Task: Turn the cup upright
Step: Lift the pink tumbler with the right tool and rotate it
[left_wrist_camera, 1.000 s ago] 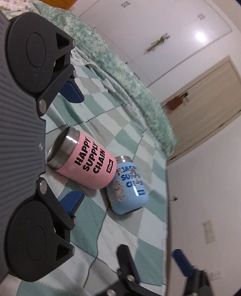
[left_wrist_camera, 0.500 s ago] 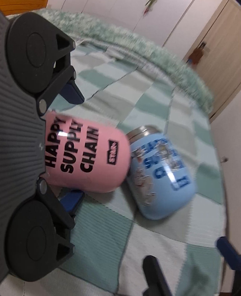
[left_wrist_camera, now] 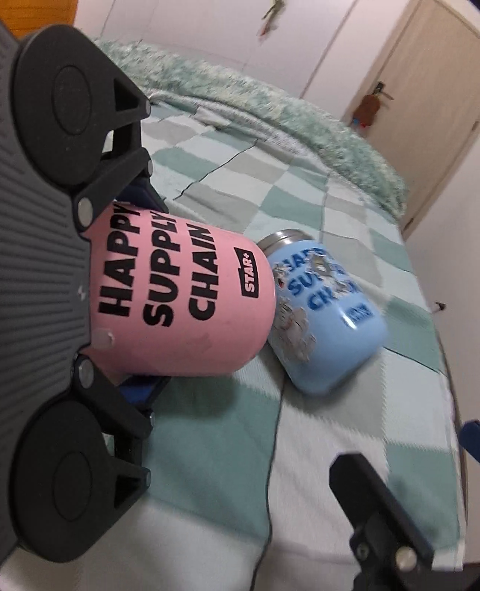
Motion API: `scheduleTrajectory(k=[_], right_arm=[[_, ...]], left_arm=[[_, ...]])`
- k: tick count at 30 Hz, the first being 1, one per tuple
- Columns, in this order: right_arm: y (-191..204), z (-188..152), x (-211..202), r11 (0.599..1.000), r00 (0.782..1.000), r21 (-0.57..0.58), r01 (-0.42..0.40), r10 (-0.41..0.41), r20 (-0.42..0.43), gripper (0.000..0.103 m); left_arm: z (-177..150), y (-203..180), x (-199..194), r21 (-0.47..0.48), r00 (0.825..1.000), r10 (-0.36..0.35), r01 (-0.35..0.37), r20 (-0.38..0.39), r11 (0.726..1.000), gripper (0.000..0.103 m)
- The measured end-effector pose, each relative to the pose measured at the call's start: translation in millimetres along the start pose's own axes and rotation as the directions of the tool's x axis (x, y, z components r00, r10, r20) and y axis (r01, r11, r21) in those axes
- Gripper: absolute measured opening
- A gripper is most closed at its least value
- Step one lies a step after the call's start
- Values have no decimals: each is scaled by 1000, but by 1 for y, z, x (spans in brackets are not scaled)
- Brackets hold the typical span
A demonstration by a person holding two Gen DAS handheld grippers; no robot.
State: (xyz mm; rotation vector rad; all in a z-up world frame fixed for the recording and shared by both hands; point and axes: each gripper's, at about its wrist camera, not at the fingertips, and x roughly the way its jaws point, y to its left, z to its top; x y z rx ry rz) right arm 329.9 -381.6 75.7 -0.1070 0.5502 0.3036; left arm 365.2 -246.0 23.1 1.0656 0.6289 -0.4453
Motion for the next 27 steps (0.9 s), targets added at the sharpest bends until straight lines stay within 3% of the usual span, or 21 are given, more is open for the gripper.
scheduleTrajectory(k=[8,14,20,27], right_arm=[[41,0,-83,999,999,3,37,-37,27,103],[75,-12,-130,999,999,11,41,-41,17,103],[104,-35,-154,1000,999,-5,31,-31,-32,103],[122,-59,-163,1000,997,0,22,-22,-75,103]], left_arm=[[-20,-28,-102,27,995,11,-13,95,1000,87],[-52,-65,-153,51,992,-12,6,127,999,87],[-83,-96,-171,59,990,-55,47,131,997,87],[-108,-120,-155,97,991,-91,82,97,992,87]])
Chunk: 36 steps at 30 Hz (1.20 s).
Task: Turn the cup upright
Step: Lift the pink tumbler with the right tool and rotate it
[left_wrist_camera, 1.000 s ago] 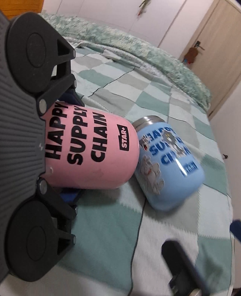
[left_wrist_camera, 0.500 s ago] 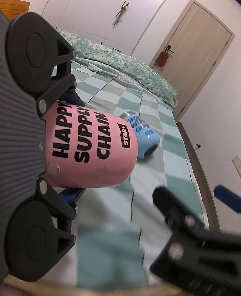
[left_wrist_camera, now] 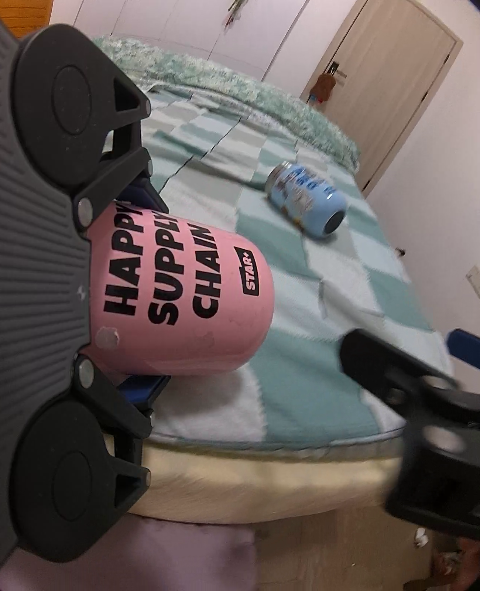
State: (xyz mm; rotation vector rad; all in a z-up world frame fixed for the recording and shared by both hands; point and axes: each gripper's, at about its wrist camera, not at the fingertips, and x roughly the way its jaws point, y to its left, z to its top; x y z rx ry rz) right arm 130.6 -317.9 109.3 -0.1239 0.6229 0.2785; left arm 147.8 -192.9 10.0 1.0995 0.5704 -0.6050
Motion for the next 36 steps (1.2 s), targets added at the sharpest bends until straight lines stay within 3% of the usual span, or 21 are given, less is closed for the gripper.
scheduleTrajectory(k=[7,9,14,18,23,26,29,32,36], right_arm=[[5,-16,1,1000,999,7,-2,2,-38,103],[9,-16,-1,1000,999,0,-4,4,-39,103],[18,-10,-10,999,1000,-47,-10,9,-26,103],[32,-1,-14,993,999,-113,-28,25,-26,103],[64,7,-9,954,996,-288,-88,75,-53,103],[90,9,-1,895,994,-435,-99,73,-76,103],[118,12,10,801,994,-590,-105,63,-92,103],[146,14,25,675,991,-727,-125,55,-119,103],[174,16,47,503,982,-848,-168,10,-189,103]], left_arm=[[-16,-5,5,-47,1000,-7,8,18,999,90],[-16,-4,1,-54,999,25,-24,27,998,103],[-31,7,-31,-198,997,42,-28,64,980,103],[-56,19,-63,-388,993,80,-39,92,921,103],[-86,28,-93,-587,987,150,-92,51,805,103],[-106,33,-103,-695,985,173,-113,16,710,103],[-127,33,-111,-764,979,204,-142,-14,629,103],[-143,30,-118,-795,974,226,-161,-31,585,103],[-157,29,-122,-806,969,243,-184,-52,562,103]])
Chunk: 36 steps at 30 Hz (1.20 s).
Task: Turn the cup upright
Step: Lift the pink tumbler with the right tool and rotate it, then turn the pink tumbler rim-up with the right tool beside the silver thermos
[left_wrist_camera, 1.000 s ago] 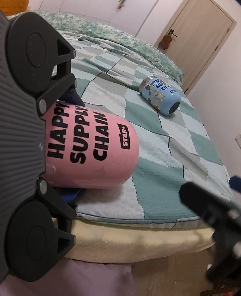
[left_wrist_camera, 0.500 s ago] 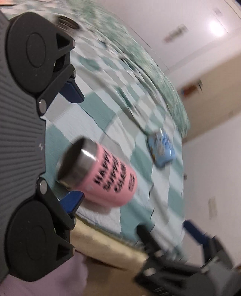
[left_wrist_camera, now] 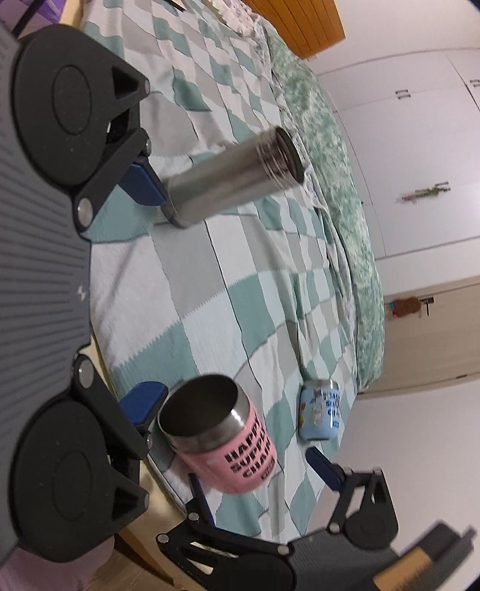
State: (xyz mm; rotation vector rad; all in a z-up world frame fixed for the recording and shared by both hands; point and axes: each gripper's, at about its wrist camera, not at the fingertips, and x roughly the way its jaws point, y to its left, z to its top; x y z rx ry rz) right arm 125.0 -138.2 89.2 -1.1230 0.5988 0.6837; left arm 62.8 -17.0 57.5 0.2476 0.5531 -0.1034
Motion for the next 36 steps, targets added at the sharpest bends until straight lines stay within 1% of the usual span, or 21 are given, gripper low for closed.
scheduleTrajectory(k=[2,4,6,8,9,12,14,17,20,23,26,28,29,30,31,33,34,35,36], right_arm=[[0,8,11,997,999,-55,-46,45,-29,103],[-1,15,27,991,993,-83,-102,96,-71,103],[-2,19,44,986,984,-84,-147,138,-109,102],[-6,20,54,981,975,-46,-190,183,-126,101],[-9,20,60,977,968,-11,-215,212,-136,101],[-19,19,68,969,959,83,-233,243,-145,101],[-32,18,71,948,947,199,-249,281,-156,101],[-45,14,70,901,931,344,-264,331,-152,100],[-58,8,65,828,919,495,-262,371,-134,100],[-69,1,64,727,910,650,-221,394,-131,98],[-81,-11,61,574,908,800,-173,408,-96,96],[-86,-24,55,443,914,884,-150,403,-47,96],[-90,-31,55,370,915,919,-134,402,-28,96],[-92,-39,52,291,918,949,-119,396,-6,96],[-91,-50,50,197,916,975,-104,400,17,96],[-85,-67,48,45,914,996,-80,401,55,91],[-79,-73,47,-7,910,997,-73,408,69,89],[-73,-77,49,-48,903,996,-69,422,83,84],[-66,-81,50,-80,899,995,-67,427,95,83]], left_arm=[[-1,3,1,-4,1000,5,-5,-1,1000,103],[-2,9,1,-17,1000,4,-4,1,1000,103],[-2,14,4,-30,1000,4,-4,0,1000,103],[-3,19,6,-36,1000,2,-2,2,999,103],[-4,20,7,-37,1000,-2,2,1,999,103],[-4,26,12,-41,1000,-14,14,1,999,103],[-4,28,16,-50,1000,-26,26,6,998,103],[-4,34,21,-71,998,-52,53,20,996,103],[-3,39,26,-89,996,-83,85,28,992,103],[-2,43,30,-107,993,-111,115,41,988,103],[-5,47,34,-127,989,-142,147,51,981,103],[-6,49,37,-133,986,-157,162,50,978,103],[-7,50,39,-131,985,-166,172,52,976,103],[-7,50,41,-128,984,-173,178,54,976,103],[-7,51,42,-126,983,-177,182,54,975,103],[-6,51,45,-125,981,-184,189,54,974,103],[-6,51,46,-126,981,-187,193,54,973,103],[-5,51,48,-128,980,-189,195,55,973,103],[-4,52,49,-129,980,-190,196,55,972,103]])
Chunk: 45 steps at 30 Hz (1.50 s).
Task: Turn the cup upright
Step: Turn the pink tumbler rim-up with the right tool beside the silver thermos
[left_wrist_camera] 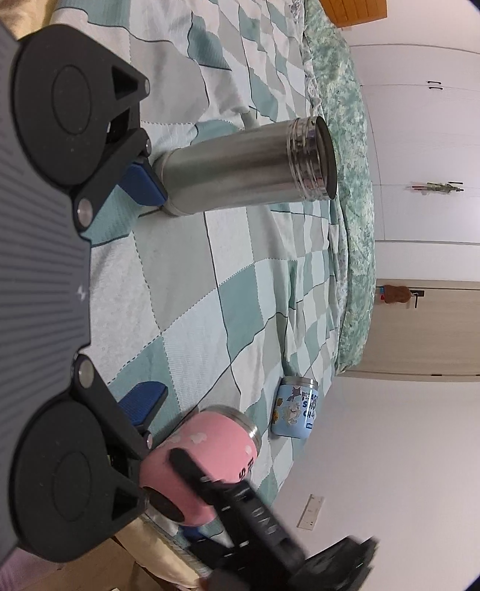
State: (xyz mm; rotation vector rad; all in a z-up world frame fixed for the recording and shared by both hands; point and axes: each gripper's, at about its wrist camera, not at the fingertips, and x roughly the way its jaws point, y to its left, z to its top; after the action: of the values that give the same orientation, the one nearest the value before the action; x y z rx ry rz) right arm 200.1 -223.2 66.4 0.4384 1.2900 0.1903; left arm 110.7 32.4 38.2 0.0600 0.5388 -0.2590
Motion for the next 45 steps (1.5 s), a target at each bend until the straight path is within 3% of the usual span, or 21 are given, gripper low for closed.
scheduleTrajectory(k=[8,10,13,19,29,37,45], right_arm=[[-4,-10,5,1000,999,-3,-20,20,45,83],[0,-10,4,999,999,-54,-6,8,34,83],[15,-6,-5,982,997,-181,48,-37,64,94],[46,8,-27,900,975,-400,174,-102,196,103],[39,39,4,948,986,-278,158,-136,94,103],[33,43,28,963,992,-239,122,-110,64,86],[23,30,18,968,990,-245,58,-24,141,85]], left_arm=[[1,1,5,-6,1000,8,-8,-6,1000,103],[1,1,3,-5,1000,9,-9,-3,1000,103],[2,0,0,3,1000,13,-13,3,1000,103],[4,-3,-2,7,1000,23,-23,13,1000,103],[6,-4,3,9,1000,30,-30,3,999,103],[4,-1,10,-1,1000,28,-28,-12,1000,103],[4,0,9,-8,999,34,-34,-12,999,103]])
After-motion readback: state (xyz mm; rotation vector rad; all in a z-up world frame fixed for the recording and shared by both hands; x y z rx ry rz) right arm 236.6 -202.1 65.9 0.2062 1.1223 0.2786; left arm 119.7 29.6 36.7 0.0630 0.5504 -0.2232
